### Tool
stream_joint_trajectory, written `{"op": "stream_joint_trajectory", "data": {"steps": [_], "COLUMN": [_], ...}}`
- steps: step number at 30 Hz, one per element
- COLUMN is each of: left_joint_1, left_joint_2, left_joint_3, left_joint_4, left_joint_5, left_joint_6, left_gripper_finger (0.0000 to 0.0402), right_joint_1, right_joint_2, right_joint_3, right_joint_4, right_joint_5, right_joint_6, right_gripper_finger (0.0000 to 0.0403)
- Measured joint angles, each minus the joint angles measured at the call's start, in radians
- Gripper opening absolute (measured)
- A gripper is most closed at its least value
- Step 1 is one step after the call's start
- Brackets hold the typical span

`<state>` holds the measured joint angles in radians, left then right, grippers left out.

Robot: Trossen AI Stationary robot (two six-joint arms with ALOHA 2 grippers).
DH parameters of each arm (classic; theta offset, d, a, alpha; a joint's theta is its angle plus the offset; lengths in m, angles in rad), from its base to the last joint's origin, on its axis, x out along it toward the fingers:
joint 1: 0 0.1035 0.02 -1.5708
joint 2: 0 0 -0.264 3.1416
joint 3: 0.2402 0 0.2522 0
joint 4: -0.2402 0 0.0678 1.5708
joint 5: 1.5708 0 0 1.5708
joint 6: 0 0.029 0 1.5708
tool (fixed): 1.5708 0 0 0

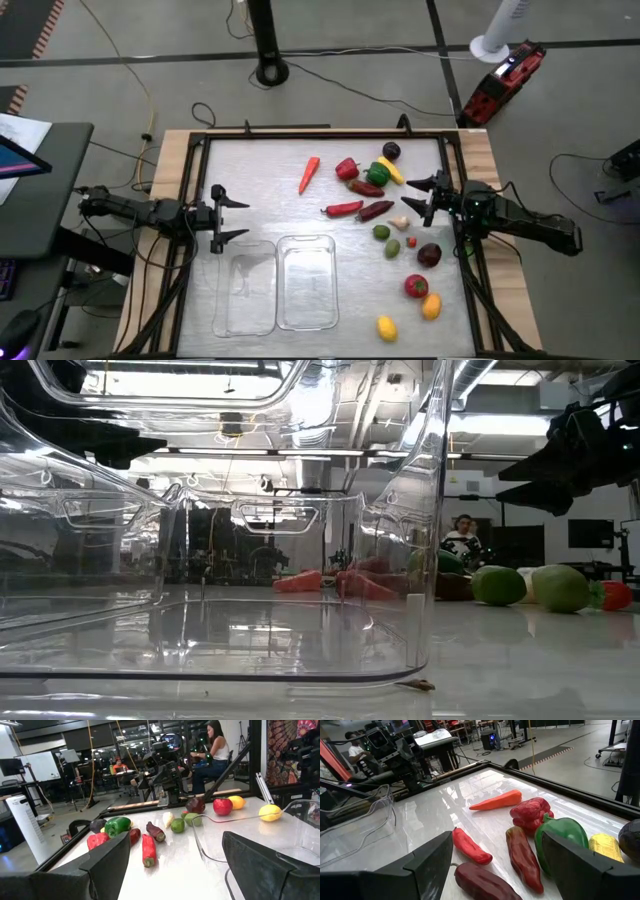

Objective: Sort produce into baskets

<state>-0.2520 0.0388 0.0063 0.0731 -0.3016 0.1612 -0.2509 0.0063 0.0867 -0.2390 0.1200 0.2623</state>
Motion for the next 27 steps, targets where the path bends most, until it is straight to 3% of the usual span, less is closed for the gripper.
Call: {"op": "stream_joint_trajectory", "data": {"steps": [5,12,18,27], "left_joint_1": [0.000,0.000,0.000,0.004], "left_joint_2": [0.000,0.000,0.000,0.008], "left_joint_3": [0.000,0.000,0.002,0.028], "left_joint_4": [0.000,0.001,0.017,0.053], "left_joint_5": [0.001,-0.009,0.030,0.003], "left_joint_6": [-0.039,-0.291,-0.315,-0.388], "left_gripper_finger": [0.0304,0.0304,0.0304,0.0304], "right_joint_1": [0.000,0.000,0.000,0.000], "right_joint_2": [0.000,0.000,0.000,0.000], "right_joint_3": [0.000,0.000,-0.001,-0.006], "right_joint_4": [0.000,0.000,0.009,0.338], "right_joint_5": [0.000,0.000,0.006,0.042], "right_joint_6": [0.000,0.000,-0.059,-0.136], "right_gripper_finger": [0.0327,0.0327,0.0327,0.0327]}}
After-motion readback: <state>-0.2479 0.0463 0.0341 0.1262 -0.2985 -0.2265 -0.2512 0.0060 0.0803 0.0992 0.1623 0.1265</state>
